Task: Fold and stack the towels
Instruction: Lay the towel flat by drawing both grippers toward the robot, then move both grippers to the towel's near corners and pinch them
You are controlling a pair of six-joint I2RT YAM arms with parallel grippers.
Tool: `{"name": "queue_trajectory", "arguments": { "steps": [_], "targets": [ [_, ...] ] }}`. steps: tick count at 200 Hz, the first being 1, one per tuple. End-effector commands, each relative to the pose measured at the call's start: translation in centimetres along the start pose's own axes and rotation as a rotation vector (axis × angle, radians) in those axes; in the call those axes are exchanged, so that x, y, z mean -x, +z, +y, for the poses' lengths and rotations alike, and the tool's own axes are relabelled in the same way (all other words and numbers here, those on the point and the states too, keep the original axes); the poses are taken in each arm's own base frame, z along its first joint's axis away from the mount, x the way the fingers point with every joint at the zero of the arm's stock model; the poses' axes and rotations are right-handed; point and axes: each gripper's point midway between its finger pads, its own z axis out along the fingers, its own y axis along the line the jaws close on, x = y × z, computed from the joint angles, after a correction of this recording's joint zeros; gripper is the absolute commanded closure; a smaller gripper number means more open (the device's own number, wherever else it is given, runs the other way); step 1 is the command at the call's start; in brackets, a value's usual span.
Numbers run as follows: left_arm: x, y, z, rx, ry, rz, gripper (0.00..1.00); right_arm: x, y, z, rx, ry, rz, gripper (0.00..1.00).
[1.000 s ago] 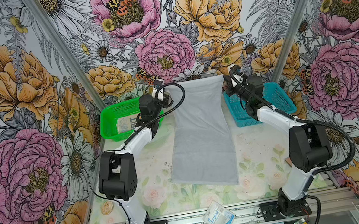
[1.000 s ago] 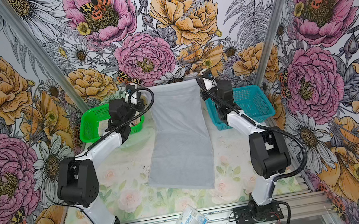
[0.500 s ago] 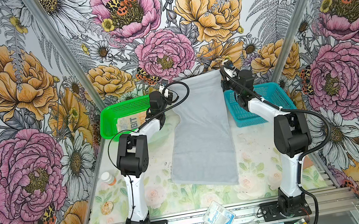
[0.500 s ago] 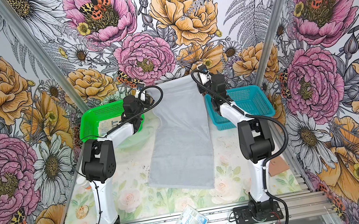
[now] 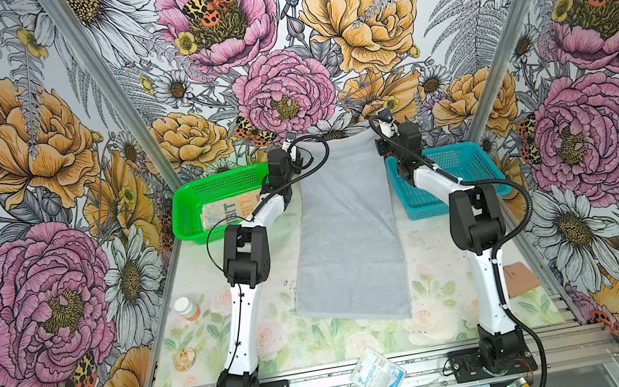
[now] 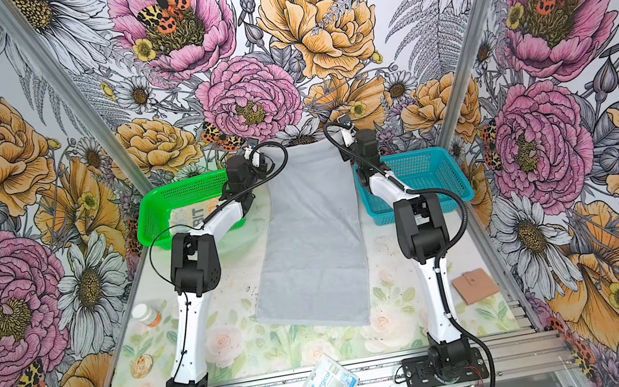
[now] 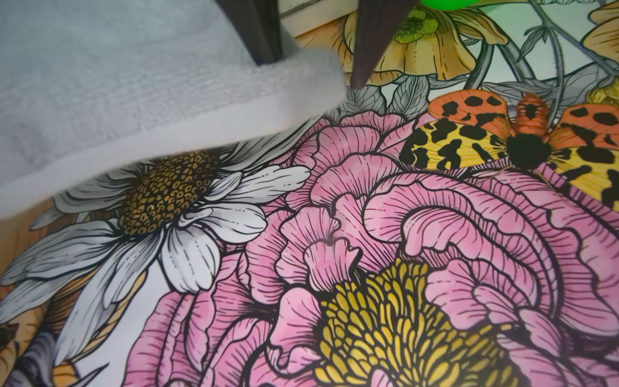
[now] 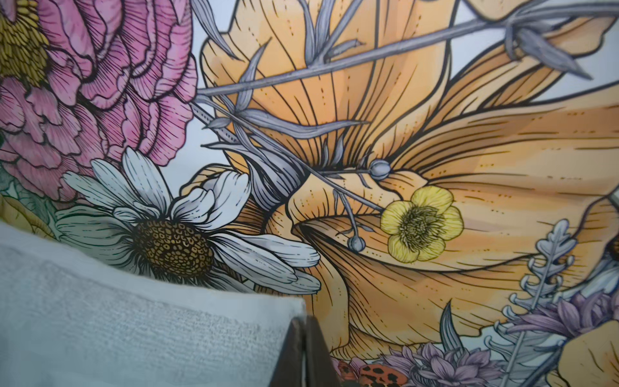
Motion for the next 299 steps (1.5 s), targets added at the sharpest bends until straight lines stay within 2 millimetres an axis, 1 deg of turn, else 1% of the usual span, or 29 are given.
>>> {"name": "queue_trajectory", "arguments": {
  "steps": [1,9,17,33,38,41,43,51,54,67,71,75,80,84,87,89,92,103,117,130,141,156,170,181,193,217,244,264,299],
  "targets": [
    [4.7,-0.6,3.1,0.061,-0.046,-0.063,0.28,3.3,0.5,-1.8,-0.078,-0.029,-0.066,0.56],
    [6.0,-1.2,3.6,0.067,-0.049,-0.072,0.16,4.6,0.4,-1.8,-0.074,-0.038,-0.089,0.47],
    [7.3,-1.9,3.9,0.067,-0.049,-0.075,0.10,6.1,0.1,-1.5,-0.068,-0.051,-0.116,0.38],
    [9.2,-3.9,4.3,0.069,-0.053,-0.052,0.07,9.2,-1.1,-0.8,-0.060,-0.068,-0.161,0.24],
    [9.2,-4.6,4.5,0.077,-0.057,-0.029,0.07,10.1,-1.6,-0.6,-0.057,-0.067,-0.172,0.20],
    [10.0,-5.3,4.6,0.083,-0.063,-0.028,0.07,10.8,-2.0,-0.5,-0.054,-0.067,-0.183,0.18],
    [9.7,-5.6,4.6,0.084,-0.066,-0.014,0.06,11.1,-2.3,-0.4,-0.052,-0.066,-0.188,0.18],
    [10.5,-7.5,4.7,0.095,-0.085,0.005,0.06,12.2,-3.3,0.1,-0.041,-0.061,-0.202,0.14],
    [10.5,-8.1,4.8,0.098,-0.090,0.018,0.06,13.2,-4.0,0.3,-0.038,-0.058,-0.219,0.13],
    [10.1,-11.5,4.2,0.074,-0.126,0.111,0.06,14.4,-6.3,1.8,-0.006,-0.046,-0.221,0.13],
    [9.8,-12.6,4.0,0.065,-0.145,0.148,0.06,15.4,-7.4,2.2,0.003,-0.041,-0.226,0.13],
    [9.5,-13.8,3.8,0.058,-0.167,0.185,0.06,15.5,-8.3,2.6,0.011,-0.031,-0.214,0.12],
    [8.5,-15.3,3.4,0.045,-0.200,0.248,0.07,16.0,-9.5,3.3,0.024,-0.011,-0.206,0.13],
    [7.7,-16.5,3.2,0.038,-0.230,0.295,0.09,15.5,-10.2,4.0,0.038,0.004,-0.178,0.13],
    [6.7,-17.2,2.8,0.032,-0.252,0.339,0.10,15.8,-11.1,4.4,0.051,0.024,-0.164,0.13],
    [7.2,-18.3,3.0,0.034,-0.271,0.344,0.10,15.7,-11.7,4.6,0.057,0.035,-0.149,0.13],
    [6.7,-19.3,2.7,0.026,-0.299,0.374,0.11,15.6,-12.4,5.0,0.072,0.053,-0.125,0.13],
    [3.6,-22.9,0.8,-0.039,-0.374,0.509,0.14,14.4,-15.2,6.7,0.122,0.140,-0.015,0.12],
    [-0.1,-27.8,-1.1,-0.068,-0.431,0.646,0.20,11.2,-18.9,8.8,0.182,0.254,0.139,0.12],
    [-3.5,-32.5,-3.2,-0.112,-0.457,0.769,0.23,7.1,-22.5,10.7,0.229,0.353,0.271,0.12],
    [-6.1,-36.2,-4.5,-0.134,-0.487,0.883,0.30,3.5,-25.7,12.1,0.258,0.420,0.386,0.15],
    [-8.5,-40.8,-7.0,-0.203,-0.538,1.005,0.39,-1.1,-29.9,13.7,0.285,0.486,0.519,0.20],
    [-10.4,-44.5,-8.8,-0.224,-0.565,1.102,0.44,-5.5,-33.7,14.7,0.281,0.521,0.665,0.25],
    [-11.8,-46.8,-9.7,-0.204,-0.562,1.168,0.48,-7.8,-36.3,15.1,0.273,0.540,0.757,0.28],
    [-13.1,-48.8,-10.3,-0.188,-0.560,1.224,0.49,-9.5,-38.7,15.8,0.281,0.571,0.825,0.29],
    [-14.6,-51.0,-10.8,-0.142,-0.569,1.260,0.51,-11.9,-42.4,17.4,0.299,0.612,0.925,0.31],
    [-16.5,-51.6,-10.7,-0.084,-0.527,1.283,0.52,-14.7,-45.3,19.2,0.315,0.587,1.048,0.31],
    [-17.6,-50.8,-11.3,-0.087,-0.503,1.287,0.53,-16.3,-46.7,19.9,0.311,0.575,1.110,0.32],
    [-18.7,-48.7,-11.5,-0.035,-0.467,1.260,0.56,-17.8,-48.7,19.9,0.292,0.597,1.141,0.32]
  ]
}}
